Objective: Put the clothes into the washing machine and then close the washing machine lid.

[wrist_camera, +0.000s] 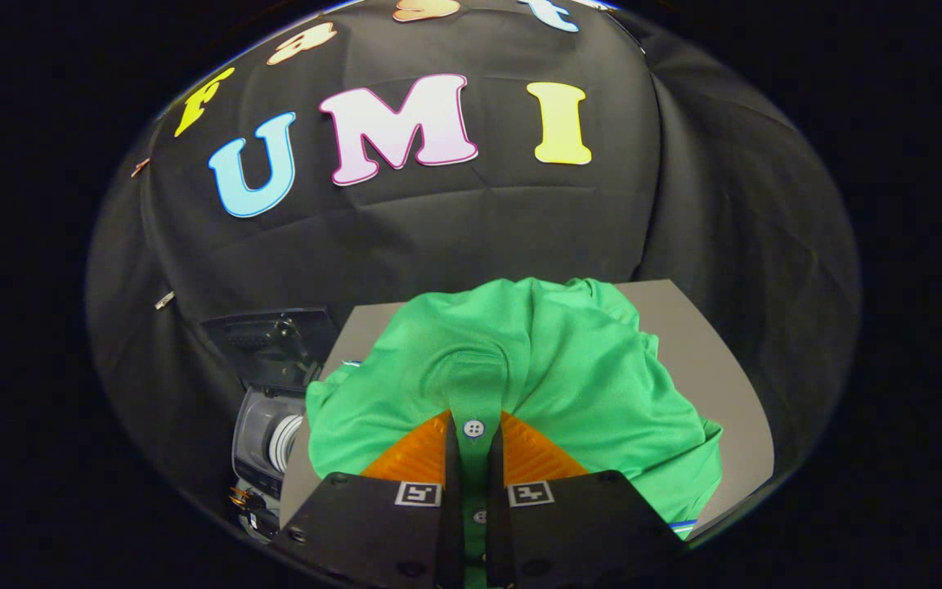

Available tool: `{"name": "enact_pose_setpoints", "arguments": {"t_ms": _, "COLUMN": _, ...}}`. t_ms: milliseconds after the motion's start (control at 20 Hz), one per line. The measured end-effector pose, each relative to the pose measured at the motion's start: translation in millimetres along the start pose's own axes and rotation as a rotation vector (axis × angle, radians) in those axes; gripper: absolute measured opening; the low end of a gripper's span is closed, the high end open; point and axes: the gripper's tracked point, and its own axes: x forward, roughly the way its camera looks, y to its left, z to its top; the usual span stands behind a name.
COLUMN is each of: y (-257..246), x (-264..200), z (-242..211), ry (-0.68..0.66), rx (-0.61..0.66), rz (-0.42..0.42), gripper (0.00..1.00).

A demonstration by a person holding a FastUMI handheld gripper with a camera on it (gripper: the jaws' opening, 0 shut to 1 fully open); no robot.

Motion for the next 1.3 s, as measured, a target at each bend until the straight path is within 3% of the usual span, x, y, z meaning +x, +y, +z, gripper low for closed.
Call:
{"name": "enact_pose_setpoints", "arguments": {"t_ms": 300, "y": 9, "x": -52, "z": 68, "ry": -0.109, "rx": 0.019, "rz": 0.012, "gripper": 0.15}}
{"name": "enact_pose_setpoints", "arguments": {"t_ms": 600, "y": 45, "x": -90, "z": 99, "ry": -0.16, "rx": 0.038, "rz": 0.088, "gripper": 0.14}}
{"name": "enact_pose_setpoints", "arguments": {"t_ms": 1300, "y": 227, "x": -138, "z": 105, "ry": -0.195, "rx": -0.041, "rz": 0.307, "gripper": 0.14}}
